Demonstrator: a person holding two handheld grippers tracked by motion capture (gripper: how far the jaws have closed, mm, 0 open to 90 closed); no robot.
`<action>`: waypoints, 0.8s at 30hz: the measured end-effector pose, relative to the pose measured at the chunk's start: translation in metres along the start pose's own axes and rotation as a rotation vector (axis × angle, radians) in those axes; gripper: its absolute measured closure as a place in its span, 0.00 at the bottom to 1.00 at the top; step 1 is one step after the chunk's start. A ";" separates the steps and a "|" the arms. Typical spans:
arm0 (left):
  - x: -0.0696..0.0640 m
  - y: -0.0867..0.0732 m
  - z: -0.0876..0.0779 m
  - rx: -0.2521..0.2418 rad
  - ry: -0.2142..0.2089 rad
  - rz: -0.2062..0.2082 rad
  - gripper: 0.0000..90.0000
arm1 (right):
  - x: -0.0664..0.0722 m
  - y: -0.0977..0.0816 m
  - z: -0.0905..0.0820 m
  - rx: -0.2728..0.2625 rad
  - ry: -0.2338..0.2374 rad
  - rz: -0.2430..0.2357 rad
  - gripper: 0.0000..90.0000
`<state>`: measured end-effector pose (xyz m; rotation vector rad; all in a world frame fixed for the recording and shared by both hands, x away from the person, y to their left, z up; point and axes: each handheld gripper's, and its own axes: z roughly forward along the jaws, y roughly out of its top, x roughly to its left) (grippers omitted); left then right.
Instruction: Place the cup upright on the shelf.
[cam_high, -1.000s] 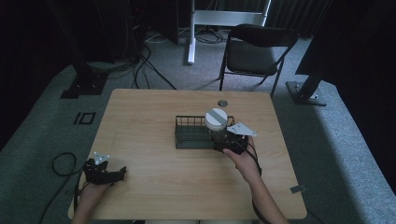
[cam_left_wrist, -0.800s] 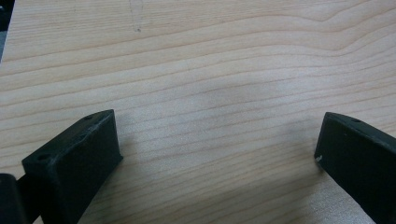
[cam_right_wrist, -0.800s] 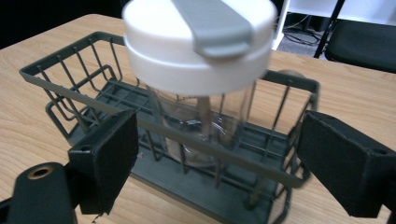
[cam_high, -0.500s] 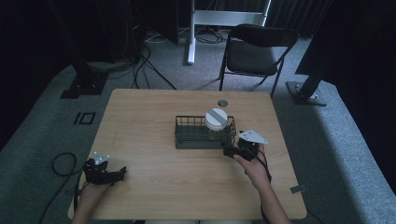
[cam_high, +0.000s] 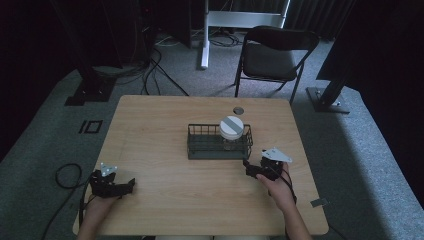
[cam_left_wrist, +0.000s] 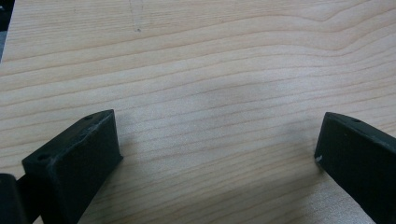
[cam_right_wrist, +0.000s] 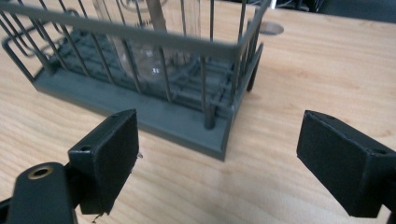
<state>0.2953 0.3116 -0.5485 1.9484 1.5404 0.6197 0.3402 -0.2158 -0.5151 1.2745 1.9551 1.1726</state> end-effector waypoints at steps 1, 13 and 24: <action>0.000 0.000 0.000 0.000 0.000 0.000 0.00 | 0.000 0.000 0.000 0.000 0.000 0.000 0.14; 0.000 0.000 0.000 0.000 0.000 0.002 0.00 | -0.009 -0.022 0.001 0.058 0.001 -0.001 0.14; 0.000 0.000 0.000 0.000 0.000 0.002 0.00 | -0.023 -0.033 -0.003 0.104 -0.033 0.027 0.14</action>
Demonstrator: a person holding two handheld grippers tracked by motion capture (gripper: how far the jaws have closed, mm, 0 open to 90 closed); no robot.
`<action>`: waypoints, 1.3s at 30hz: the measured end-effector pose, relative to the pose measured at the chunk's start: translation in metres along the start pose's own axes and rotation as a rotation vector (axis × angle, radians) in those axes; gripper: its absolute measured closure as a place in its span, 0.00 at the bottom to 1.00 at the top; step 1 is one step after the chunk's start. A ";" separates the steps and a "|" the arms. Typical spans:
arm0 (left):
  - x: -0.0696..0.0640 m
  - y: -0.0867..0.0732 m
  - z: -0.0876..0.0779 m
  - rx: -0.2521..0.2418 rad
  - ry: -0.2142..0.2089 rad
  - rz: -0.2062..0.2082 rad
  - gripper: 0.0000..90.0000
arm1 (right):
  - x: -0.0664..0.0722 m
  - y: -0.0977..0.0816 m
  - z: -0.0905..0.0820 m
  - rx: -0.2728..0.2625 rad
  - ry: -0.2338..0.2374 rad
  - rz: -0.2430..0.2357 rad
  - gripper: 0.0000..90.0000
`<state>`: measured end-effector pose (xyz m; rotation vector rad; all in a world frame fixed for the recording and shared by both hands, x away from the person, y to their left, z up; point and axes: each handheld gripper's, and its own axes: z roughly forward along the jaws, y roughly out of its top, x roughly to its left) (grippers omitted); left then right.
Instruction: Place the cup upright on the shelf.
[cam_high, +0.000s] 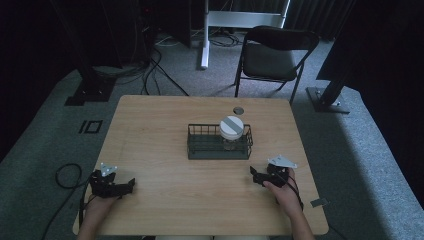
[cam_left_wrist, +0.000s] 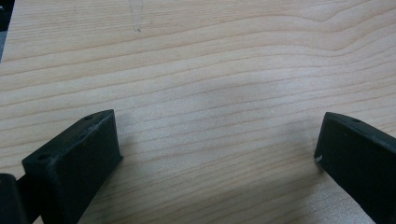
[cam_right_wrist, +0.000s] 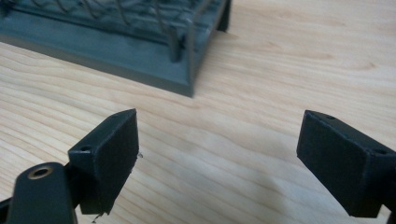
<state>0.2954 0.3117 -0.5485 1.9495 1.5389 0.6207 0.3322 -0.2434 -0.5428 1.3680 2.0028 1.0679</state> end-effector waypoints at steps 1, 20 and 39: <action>0.000 0.000 0.000 0.000 0.000 0.000 0.00 | -0.002 -0.001 0.000 0.003 -0.004 0.004 0.14; 0.000 0.000 0.000 0.000 0.000 0.000 0.00 | -0.020 -0.008 -0.002 0.056 -0.105 0.083 0.14; 0.000 0.000 0.000 0.000 0.000 0.000 0.00 | -0.028 -0.010 0.000 0.140 -0.205 0.136 0.13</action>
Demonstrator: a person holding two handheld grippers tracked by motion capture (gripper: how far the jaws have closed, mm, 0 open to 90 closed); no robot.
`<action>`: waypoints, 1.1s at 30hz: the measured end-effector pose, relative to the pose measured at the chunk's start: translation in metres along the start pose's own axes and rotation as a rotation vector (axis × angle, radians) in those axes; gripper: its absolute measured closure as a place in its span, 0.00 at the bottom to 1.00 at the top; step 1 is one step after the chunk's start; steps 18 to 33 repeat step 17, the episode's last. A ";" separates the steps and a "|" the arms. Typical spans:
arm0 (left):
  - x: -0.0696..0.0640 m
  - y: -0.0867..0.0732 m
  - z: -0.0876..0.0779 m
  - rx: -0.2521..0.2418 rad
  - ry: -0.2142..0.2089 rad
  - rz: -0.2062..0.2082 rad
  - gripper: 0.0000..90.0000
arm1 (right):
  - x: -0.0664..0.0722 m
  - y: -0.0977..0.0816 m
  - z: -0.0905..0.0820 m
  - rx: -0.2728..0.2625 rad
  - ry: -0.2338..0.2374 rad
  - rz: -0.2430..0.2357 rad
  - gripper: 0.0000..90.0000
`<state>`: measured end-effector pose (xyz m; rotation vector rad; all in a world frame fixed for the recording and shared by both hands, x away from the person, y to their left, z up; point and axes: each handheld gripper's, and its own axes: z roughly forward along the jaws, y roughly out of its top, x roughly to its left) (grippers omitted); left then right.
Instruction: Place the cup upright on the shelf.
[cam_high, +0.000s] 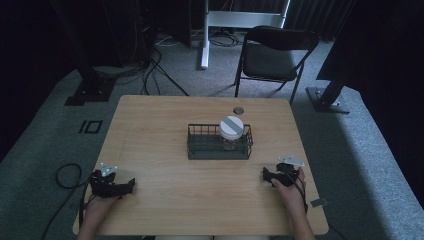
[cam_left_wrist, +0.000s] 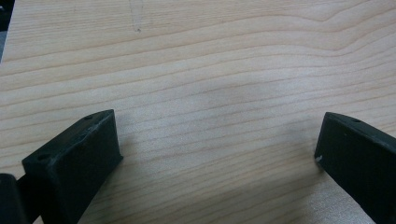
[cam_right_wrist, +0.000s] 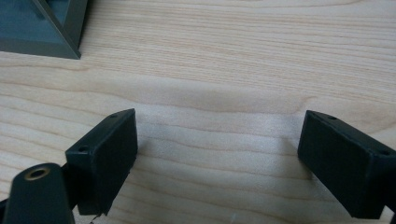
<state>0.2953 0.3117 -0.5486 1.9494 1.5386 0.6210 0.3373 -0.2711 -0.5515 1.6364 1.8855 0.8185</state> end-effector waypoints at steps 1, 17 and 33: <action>0.000 0.000 0.000 0.000 0.000 0.000 0.00 | 0.000 0.000 0.000 0.000 0.000 0.000 0.13; 0.000 0.000 0.000 0.000 0.000 0.000 0.00 | -0.001 -0.001 -0.001 0.003 0.020 -0.018 0.12; 0.000 0.000 0.000 0.000 0.000 0.000 0.00 | -0.001 -0.001 -0.001 0.003 0.020 -0.018 0.12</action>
